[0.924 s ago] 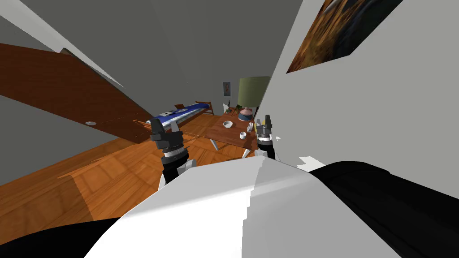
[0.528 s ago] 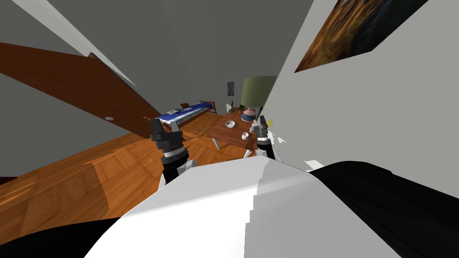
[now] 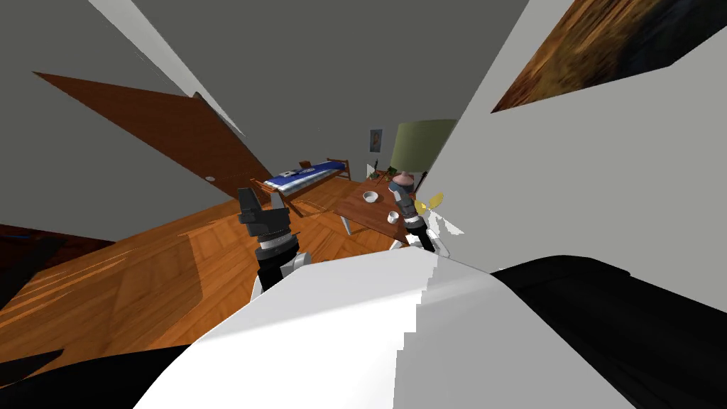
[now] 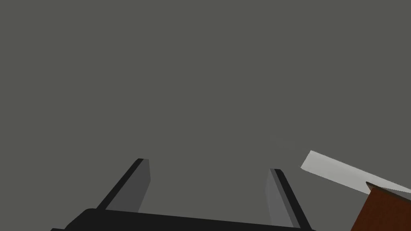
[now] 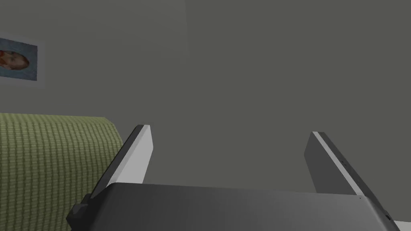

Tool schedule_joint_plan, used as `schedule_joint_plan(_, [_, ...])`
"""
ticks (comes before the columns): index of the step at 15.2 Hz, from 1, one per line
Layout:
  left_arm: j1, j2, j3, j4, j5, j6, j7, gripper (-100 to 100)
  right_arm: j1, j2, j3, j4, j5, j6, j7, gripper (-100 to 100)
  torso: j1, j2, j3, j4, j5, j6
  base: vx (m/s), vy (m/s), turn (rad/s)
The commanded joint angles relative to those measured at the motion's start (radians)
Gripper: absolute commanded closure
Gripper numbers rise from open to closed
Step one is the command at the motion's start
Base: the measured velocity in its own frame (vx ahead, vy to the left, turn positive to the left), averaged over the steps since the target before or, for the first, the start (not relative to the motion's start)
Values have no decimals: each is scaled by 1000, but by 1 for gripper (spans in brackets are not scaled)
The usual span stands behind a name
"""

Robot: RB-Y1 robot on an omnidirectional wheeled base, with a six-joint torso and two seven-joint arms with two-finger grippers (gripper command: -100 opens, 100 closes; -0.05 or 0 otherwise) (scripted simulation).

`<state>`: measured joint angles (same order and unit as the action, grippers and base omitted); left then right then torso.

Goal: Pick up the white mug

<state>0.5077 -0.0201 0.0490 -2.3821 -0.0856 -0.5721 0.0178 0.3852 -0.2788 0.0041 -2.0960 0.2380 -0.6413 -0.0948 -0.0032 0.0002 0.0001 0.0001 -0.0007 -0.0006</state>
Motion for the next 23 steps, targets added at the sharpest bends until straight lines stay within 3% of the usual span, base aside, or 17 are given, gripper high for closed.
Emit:
schedule_joint_plan(1, [0, 0, 0, 0, 0, 0, 0, 0, -31, -48, 6, 35, 50, -19, -19, -100, 0, 0, 0, 0, 0, 0, -17, -42, 298])
schedule_joint_plan(2, [0, 0, 0, 0, 0, 0, 0, 0, -31, -48, 6, 35, 69, -19, -19, -100, 0, 0, 0, 0, 0, 0, -15, -44, 235])
schedule_joint_plan(3, [0, 0, 0, 0, 0, 0, 0, 0, -53, -83, 9, 65, 94, -36, -34, -100, 0, 0, 0, 0, 0, 0, -15, -52, 221])
schedule_joint_plan(5, [0, 0, 0, 0, 0, 0, 0, 0, -53, -85, 9, 65, 119, -36, -34, -100, -1, 0, 0, 0, 0, 0, -16, -49, 118])
schedule_joint_plan(8, [0, 0, 0, 0, 0, 0, 0, 0, -99, -160, 15, 130, 196, -73, -65, -100, -1, 0, 0, 0, 0, 0, -13, -50, 231])
schedule_joint_plan(10, [0, 0, 0, 0, 0, 0, 0, 0, -99, -160, 15, 130, 229, -73, -65, -100, -2, 0, 0, 0, 0, 0, -20, -58, 150])
schedule_joint_plan(11, [0, 0, 0, 0, 0, 0, 0, 0, -122, -197, 18, 165, 259, -93, -82, -100, -1, 0, 0, 0, 0, 1, -31, -46, 169])
schedule_joint_plan(13, [0, 0, 0, 0, 0, 0, 0, 0, -122, -197, 18, 165, 288, -93, -82, -100, -1, 1, 0, 0, 0, 0, -27, -45, 154])
schedule_joint_plan(14, [0, 0, 0, 0, 0, 0, 0, 0, -145, -234, 22, 202, 320, -114, -99, -100, -1, 1, 0, 0, 0, 1, -23, -41, 208])
schedule_joint_plan(16, [0, 0, 0, 0, 0, 0, 0, 0, -145, -234, 22, 202, 349, -114, -99, -100, -1, 0, 0, 0, 0, 0, -22, -47, 161])
schedule_joint_plan(17, [0, 0, 0, 0, 0, 0, 0, 0, -167, -271, 25, 241, 378, -135, -116, -100, -1, 0, 0, 0, 0, 1, -27, -52, 193])
schedule_joint_plan(19, [0, 0, 0, 0, 0, 0, 0, 0, -167, -271, 25, 241, 412, -135, -116, -100, -2, 0, 0, 0, 0, 0, -30, -55, 154])
schedule_joint_plan(20, [0, 0, 0, 0, 0, 0, 0, 0, -189, -307, 29, 281, 443, -157, -134, -100, -1, 0, 0, 0, 0, 1, -38, -57, 226])
schedule_joint_plan(22, [0, 0, 0, 0, 0, 0, 0, 0, -189, -307, 29, 281, 476, -157, -134, -100, -2, 1, 1, 0, 0, 0, -41, -59, 175])
schedule_joint_plan(23, [0, 0, 0, 0, 0, 0, 0, 0, -211, -342, 34, 321, 507, -179, -152, -100, -2, 1, 1, 0, 0, 1, -39, -43, 216])
